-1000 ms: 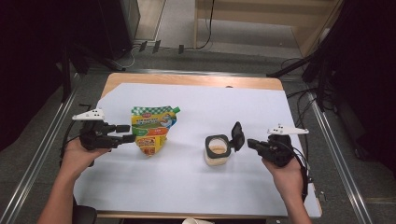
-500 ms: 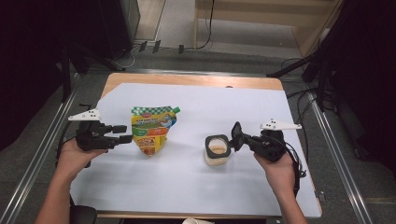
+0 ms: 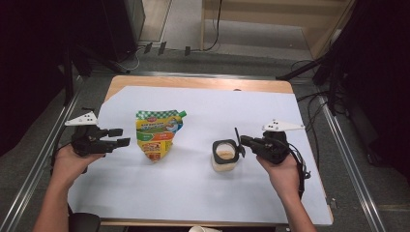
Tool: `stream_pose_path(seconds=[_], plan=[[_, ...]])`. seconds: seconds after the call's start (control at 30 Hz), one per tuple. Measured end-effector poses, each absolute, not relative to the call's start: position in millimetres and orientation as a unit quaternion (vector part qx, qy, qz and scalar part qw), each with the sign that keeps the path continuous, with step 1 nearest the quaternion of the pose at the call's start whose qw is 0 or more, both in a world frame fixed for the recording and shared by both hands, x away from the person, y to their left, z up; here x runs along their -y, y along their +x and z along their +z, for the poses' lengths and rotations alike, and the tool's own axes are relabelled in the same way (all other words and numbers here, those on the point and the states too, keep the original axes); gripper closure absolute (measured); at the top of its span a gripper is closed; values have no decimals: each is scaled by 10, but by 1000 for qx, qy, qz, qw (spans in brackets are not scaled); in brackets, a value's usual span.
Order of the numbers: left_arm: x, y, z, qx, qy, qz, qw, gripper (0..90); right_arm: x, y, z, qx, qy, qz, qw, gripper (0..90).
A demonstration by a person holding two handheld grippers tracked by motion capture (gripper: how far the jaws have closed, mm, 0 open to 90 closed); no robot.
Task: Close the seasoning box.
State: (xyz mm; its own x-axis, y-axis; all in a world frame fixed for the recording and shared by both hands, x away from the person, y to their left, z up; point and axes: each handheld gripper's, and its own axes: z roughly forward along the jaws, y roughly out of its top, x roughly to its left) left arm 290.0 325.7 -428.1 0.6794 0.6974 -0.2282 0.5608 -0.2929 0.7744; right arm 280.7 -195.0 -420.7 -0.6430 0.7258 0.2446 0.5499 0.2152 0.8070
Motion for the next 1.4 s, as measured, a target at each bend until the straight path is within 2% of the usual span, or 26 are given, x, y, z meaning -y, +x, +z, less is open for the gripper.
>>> stream_pose_path(seconds=[0.43,0.73,0.83,1.23,1.4], plan=[[-3180,2951,-4353,-406,801,90,431,422,1719,2833,-4361,-798,391,453,75,900],[-3168,2988,-4373,-411,798,101,428,406,1713,2843,-4399,-803,385,448,84,880],[-3157,2996,-4379,-411,800,98,427,398,1804,2850,-4373,-795,387,457,95,839],[-3074,3050,-4388,-404,806,96,421,383,2339,2863,-4427,-756,419,481,146,553],[-3041,3053,-4396,-399,811,98,417,378,2467,2869,-4551,-755,421,480,151,515]])
